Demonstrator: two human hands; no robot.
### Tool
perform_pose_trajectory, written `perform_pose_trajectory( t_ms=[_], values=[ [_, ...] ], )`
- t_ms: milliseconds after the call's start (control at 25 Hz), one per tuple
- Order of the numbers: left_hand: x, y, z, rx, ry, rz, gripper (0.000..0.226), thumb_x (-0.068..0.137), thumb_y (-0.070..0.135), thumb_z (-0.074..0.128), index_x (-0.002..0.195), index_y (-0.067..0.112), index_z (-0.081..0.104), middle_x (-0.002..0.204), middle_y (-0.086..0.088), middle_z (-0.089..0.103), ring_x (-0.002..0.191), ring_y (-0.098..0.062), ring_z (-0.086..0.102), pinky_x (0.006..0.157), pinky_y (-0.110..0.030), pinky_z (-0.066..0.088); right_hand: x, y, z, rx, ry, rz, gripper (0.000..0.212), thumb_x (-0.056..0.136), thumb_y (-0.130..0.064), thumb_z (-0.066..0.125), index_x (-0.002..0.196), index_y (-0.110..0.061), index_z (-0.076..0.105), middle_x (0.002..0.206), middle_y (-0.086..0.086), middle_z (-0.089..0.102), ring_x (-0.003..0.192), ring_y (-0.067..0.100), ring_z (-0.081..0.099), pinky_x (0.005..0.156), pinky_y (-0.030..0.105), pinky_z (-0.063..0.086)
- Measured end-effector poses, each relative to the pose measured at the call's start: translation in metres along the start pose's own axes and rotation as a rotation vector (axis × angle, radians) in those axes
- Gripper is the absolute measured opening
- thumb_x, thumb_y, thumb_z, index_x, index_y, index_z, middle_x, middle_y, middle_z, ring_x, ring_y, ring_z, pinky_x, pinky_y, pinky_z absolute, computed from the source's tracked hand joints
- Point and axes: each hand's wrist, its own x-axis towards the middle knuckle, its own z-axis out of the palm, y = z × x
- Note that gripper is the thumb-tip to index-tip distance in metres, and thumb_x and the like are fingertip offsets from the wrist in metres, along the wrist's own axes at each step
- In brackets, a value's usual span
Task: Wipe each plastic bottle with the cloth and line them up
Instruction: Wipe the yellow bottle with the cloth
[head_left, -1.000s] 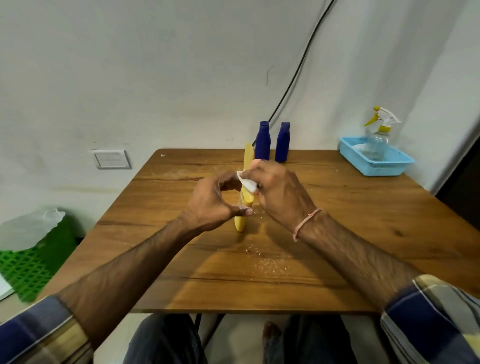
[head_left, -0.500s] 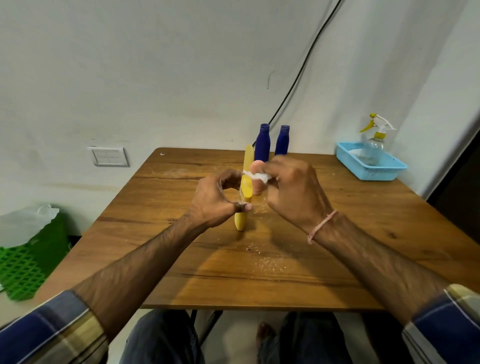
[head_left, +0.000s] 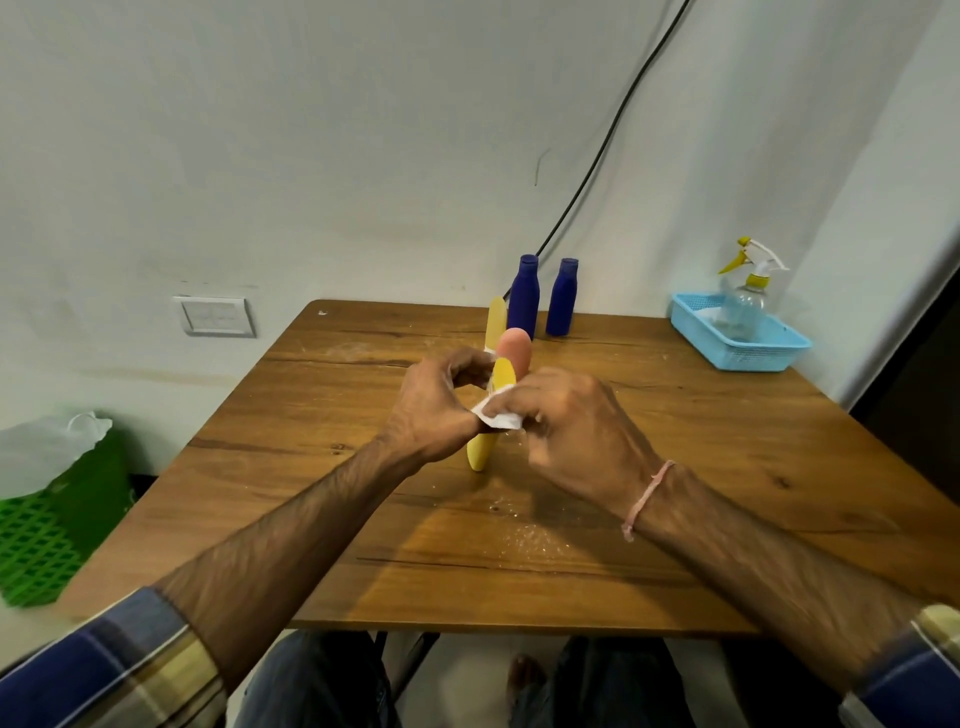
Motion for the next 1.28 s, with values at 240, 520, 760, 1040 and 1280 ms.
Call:
perform_pose_trajectory(
  t_ms=[240,520,760,1040,1280],
  values=[
    [0.003,-0.008,-0.006,-0.052,-0.063,-0.055,0.063,0.061,0.030,0.094,0.119,0.022,0.069,0.115,0.008,0.073,0.111,-0.008,0.067,0.103,-0.041,0.054,0.029,0.030,-0.011,-0.035,0.123,0.110,0.033,0.084,-0.005,0.071,0.117,-0.011,0.071,0.114,0.007,0.072,0.108,0.022,0.065,0.098,0.036,0.052],
    [0.003,-0.011,-0.013,-0.106,-0.049,-0.071,0.058,0.060,0.030,0.088,0.114,0.025,0.068,0.109,0.006,0.072,0.107,-0.014,0.068,0.093,-0.048,0.059,0.012,0.005,0.008,0.049,0.064,-0.038,0.024,0.079,-0.006,0.075,0.102,-0.008,0.076,0.102,0.007,0.075,0.098,0.018,0.067,0.089,0.030,0.054],
    [-0.020,-0.021,-0.054,-0.017,-0.008,-0.121,0.068,0.060,0.043,0.089,0.123,0.034,0.062,0.117,0.007,0.065,0.107,-0.015,0.063,0.086,-0.040,0.060,-0.021,0.029,0.020,0.225,0.270,0.292,0.034,0.082,0.008,0.065,0.106,-0.014,0.075,0.105,-0.007,0.072,0.091,-0.010,0.061,0.084,0.002,0.047],
    [-0.083,-0.035,-0.032,-0.080,0.088,-0.343,0.059,0.065,0.010,0.092,0.113,0.030,0.065,0.101,-0.004,0.069,0.090,-0.024,0.068,0.075,-0.036,0.063,-0.028,0.025,0.062,0.174,0.165,0.388,0.040,0.083,0.011,0.061,0.110,-0.016,0.074,0.112,-0.003,0.073,0.103,0.004,0.063,0.092,0.003,0.039],
    [-0.078,-0.029,0.027,0.101,0.095,-0.264,0.058,0.068,0.021,0.092,0.119,0.025,0.063,0.088,0.008,0.071,0.077,-0.006,0.069,0.068,-0.024,0.062,-0.034,0.003,0.088,0.047,0.108,0.298,0.046,0.076,0.012,0.059,0.114,-0.010,0.072,0.115,0.005,0.072,0.114,0.019,0.062,0.103,0.034,0.048]
  ],
)
